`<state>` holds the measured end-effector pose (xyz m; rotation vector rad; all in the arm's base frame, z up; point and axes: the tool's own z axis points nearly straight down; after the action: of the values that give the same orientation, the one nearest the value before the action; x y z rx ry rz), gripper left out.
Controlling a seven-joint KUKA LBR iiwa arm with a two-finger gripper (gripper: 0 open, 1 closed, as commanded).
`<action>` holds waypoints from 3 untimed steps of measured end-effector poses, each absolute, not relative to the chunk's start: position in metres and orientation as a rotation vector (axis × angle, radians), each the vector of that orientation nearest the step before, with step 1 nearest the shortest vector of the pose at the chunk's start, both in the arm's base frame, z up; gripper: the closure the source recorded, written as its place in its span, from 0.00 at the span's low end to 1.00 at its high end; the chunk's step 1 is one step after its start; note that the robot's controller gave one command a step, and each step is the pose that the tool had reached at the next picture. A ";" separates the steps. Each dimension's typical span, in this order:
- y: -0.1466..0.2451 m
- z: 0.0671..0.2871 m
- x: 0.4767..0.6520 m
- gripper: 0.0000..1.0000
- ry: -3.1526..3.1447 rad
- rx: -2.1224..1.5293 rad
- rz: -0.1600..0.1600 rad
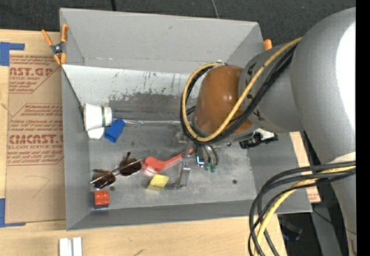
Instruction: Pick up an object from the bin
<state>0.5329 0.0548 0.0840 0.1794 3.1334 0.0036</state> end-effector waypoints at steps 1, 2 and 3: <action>0.068 0.070 0.534 1.00 3.136 0.178 0.003; 0.068 0.070 0.534 1.00 3.136 0.178 0.003; 0.080 0.070 0.533 1.00 3.134 0.201 0.002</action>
Offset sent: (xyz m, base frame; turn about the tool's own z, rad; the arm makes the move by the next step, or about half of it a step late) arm 0.0000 0.0000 0.0000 0.0000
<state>0.5334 0.0805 0.0698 0.2008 3.1336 0.0021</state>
